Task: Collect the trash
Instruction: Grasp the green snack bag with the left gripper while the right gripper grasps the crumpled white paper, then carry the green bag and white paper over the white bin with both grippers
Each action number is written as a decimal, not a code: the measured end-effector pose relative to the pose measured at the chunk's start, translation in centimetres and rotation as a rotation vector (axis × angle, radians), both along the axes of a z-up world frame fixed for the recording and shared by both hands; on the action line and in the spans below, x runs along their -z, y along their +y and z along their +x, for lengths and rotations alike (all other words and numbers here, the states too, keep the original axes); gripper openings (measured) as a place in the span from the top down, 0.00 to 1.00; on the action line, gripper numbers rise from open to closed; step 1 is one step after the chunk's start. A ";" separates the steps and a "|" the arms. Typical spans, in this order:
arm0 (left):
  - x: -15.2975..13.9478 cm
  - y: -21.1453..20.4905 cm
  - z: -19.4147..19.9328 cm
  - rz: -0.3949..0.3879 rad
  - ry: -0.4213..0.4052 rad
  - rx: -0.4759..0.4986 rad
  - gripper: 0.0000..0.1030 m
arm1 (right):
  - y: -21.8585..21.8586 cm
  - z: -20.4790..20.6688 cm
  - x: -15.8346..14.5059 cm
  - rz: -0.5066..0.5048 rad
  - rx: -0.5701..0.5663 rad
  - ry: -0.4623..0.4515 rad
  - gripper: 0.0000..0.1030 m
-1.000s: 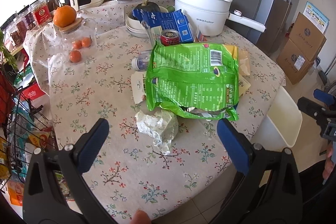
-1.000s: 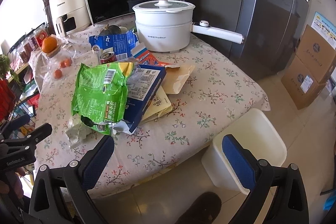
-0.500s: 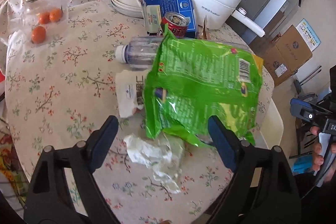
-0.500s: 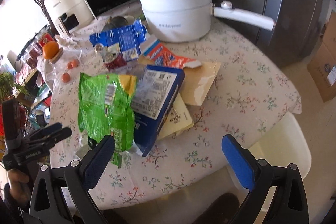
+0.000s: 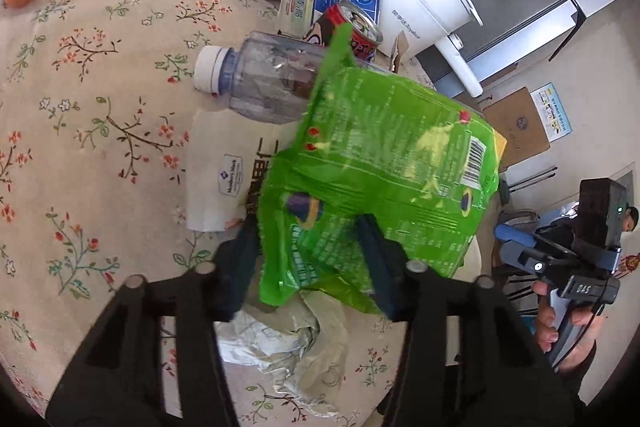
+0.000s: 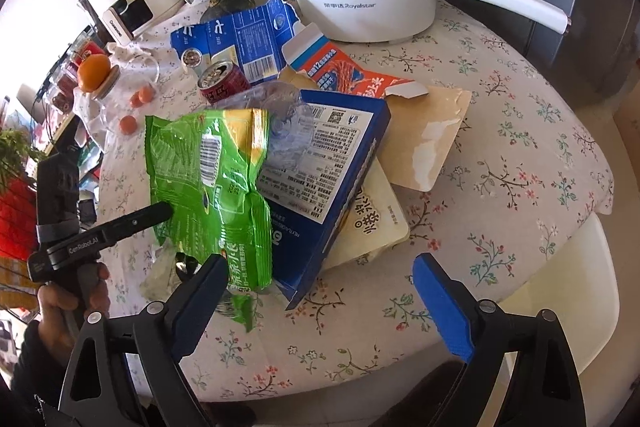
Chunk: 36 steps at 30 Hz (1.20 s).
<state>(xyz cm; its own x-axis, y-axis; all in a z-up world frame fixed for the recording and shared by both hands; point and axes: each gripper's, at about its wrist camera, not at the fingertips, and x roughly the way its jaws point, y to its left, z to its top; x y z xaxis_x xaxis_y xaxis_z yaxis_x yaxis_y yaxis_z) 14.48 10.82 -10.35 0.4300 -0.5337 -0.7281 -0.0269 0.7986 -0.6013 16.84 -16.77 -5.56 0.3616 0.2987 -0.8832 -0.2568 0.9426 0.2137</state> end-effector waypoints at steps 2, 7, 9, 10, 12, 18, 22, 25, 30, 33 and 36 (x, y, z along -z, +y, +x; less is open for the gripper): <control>0.0 0.1 -0.2 -0.005 0.001 -0.007 0.78 | 0.3 0.1 0.3 -0.011 0.001 0.002 0.10; -1.9 0.3 -1.4 -0.024 -0.029 -0.017 0.96 | 0.0 0.1 -0.2 -0.010 0.012 -0.018 0.11; -3.6 0.4 -2.3 -0.020 -0.068 -0.022 0.96 | -0.3 0.1 -0.5 -0.009 0.020 -0.031 0.11; -4.4 0.6 -2.8 -0.018 -0.088 -0.024 0.96 | -0.5 0.1 -0.6 -0.006 0.025 -0.035 0.11; -6.1 1.0 -3.9 -0.012 -0.125 -0.043 0.96 | -1.0 0.2 -0.8 0.009 0.038 -0.038 0.11; -11.1 3.1 -7.8 0.103 -0.237 -0.148 0.96 | -1.2 0.2 -1.1 0.058 0.047 -0.033 0.20; -13.1 5.4 -9.9 0.226 -0.297 -0.264 0.96 | 1.1 -0.3 -0.4 0.101 -0.005 0.008 0.23; -12.9 7.3 -10.6 0.309 -0.280 -0.338 0.96 | 4.5 -1.2 0.6 0.101 -0.091 0.045 0.26; -11.7 10.4 -12.1 0.379 -0.229 -0.399 0.96 | 10.2 -2.5 2.5 0.090 -0.206 0.108 0.31; -11.6 11.9 -13.4 0.405 -0.219 -0.417 0.96 | 13.0 -2.9 3.3 0.072 -0.249 0.124 0.33; -11.9 12.3 -14.7 0.470 -0.214 -0.442 0.96 | 14.9 -3.3 4.3 0.060 -0.273 0.135 0.35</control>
